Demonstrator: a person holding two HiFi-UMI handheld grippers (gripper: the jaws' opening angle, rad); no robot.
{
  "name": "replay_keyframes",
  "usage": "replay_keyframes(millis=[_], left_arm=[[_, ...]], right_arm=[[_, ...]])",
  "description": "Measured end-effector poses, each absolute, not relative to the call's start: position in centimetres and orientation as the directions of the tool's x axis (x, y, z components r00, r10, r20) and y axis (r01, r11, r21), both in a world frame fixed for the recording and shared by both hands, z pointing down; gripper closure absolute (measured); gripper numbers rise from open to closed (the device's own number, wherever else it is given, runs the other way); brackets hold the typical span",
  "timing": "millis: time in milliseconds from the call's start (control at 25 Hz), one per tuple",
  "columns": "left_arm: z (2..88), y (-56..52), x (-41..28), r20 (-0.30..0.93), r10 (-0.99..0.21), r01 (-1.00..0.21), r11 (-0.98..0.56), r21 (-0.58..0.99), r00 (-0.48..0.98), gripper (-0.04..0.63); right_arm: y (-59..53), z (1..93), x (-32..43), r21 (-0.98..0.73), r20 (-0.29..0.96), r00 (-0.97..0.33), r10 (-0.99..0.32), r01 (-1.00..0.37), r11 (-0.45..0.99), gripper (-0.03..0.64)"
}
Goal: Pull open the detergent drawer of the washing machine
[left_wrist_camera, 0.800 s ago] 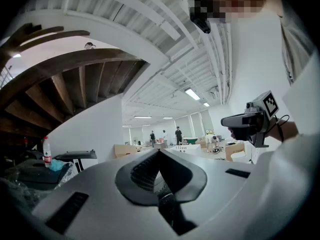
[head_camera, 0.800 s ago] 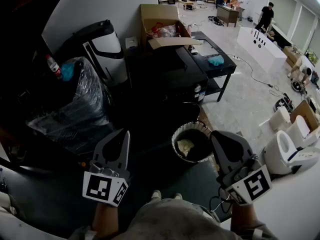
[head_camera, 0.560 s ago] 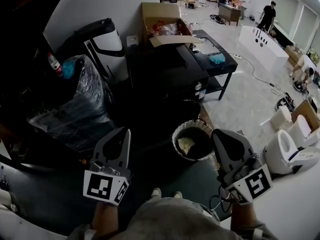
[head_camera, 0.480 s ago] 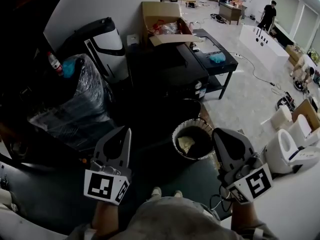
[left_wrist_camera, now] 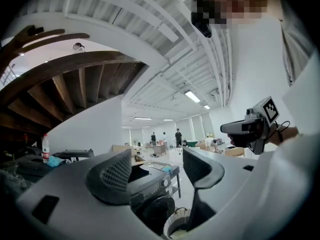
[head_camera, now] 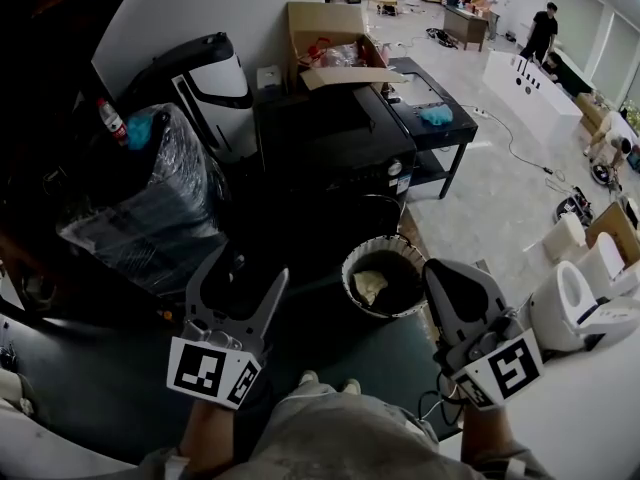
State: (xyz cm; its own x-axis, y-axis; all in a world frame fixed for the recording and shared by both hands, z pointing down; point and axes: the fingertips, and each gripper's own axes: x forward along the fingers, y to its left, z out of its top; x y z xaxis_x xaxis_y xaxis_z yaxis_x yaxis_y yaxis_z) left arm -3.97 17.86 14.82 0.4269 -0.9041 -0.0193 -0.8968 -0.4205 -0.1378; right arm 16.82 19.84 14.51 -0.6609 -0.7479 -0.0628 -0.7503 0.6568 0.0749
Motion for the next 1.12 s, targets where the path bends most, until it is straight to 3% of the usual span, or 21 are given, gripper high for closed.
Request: replay_keyframes(millis=[120, 240, 680, 1120], left_arm=[[14.8, 18.1, -3.8, -0.038, -0.911, -0.907, -0.405, -0.117, 0.411, 0.228], [14.8, 18.1, -4.0, -0.046, -0.919, -0.916, -0.385, -0.116, 0.392, 0.212], [17.1, 13.9, -5.3, -0.031, -0.916, -0.916, -0.401, 0.008, 0.401, 0.199], [23.3, 3.8, -9.1, 0.03, -0.917, -0.89, -0.377, 0.258, 0.397, 0.198]], right_arm=[[20.2, 15.1, 17.1, 0.067, -0.055, -0.667, -0.743, -0.745, 0.663, 0.584], [20.2, 15.6, 17.2, 0.06, -0.042, -0.673, -0.738, -0.739, 0.67, 0.584], [16.8, 16.7, 16.4, 0.069, -0.011, -0.671, -0.742, -0.74, 0.669, 0.584], [7.9, 19.7, 13.0, 0.045, 0.067, -0.664, -0.745, -0.744, 0.667, 0.584]])
